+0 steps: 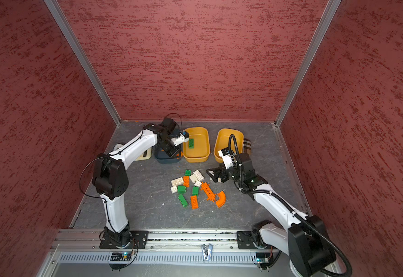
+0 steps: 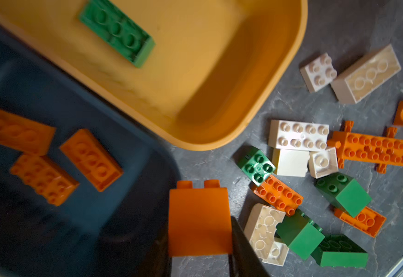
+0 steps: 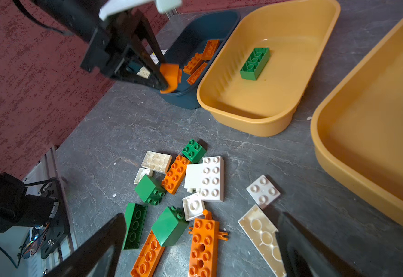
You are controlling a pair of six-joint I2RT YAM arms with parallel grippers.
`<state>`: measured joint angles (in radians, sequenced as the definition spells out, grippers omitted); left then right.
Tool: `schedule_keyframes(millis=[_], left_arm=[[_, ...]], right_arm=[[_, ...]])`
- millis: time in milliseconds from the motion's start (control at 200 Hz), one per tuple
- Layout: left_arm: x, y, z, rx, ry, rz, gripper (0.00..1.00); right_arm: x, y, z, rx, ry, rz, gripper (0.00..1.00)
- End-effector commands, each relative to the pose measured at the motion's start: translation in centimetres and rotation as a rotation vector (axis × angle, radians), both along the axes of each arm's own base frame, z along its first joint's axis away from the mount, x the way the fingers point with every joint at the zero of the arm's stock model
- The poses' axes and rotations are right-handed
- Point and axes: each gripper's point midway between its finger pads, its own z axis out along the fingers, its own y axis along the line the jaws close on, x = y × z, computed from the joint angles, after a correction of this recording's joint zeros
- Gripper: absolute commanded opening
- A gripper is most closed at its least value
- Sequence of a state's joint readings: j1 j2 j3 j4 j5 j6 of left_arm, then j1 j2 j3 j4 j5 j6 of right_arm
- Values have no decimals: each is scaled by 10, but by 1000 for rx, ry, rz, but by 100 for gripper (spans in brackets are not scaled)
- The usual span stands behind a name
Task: Sort the legos into containers by color
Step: Pick up the lego from the center of the table, then place the lego in the container.
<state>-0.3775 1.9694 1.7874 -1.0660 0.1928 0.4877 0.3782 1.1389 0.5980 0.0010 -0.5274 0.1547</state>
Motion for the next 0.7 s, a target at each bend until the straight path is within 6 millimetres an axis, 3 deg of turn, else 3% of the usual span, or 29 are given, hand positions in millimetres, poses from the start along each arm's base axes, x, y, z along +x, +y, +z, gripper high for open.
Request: schedule_keyframes(millis=[0, 130, 436, 566, 696], left_arm=[[29, 26, -8, 1, 22, 125, 33], [69, 46, -8, -20, -25, 233, 31], [141, 47, -19, -128, -80, 405, 31], [156, 41, -27, -158, -69, 437, 36], [154, 39, -23, -153, -57, 461, 54]], right_arm=[[8, 10, 25, 39, -67, 29, 99], [11, 10, 26, 36, -69, 24, 99], [15, 11, 22, 37, -51, 13, 99], [15, 9, 21, 28, -47, 5, 99], [14, 6, 20, 13, -47, -7, 99]])
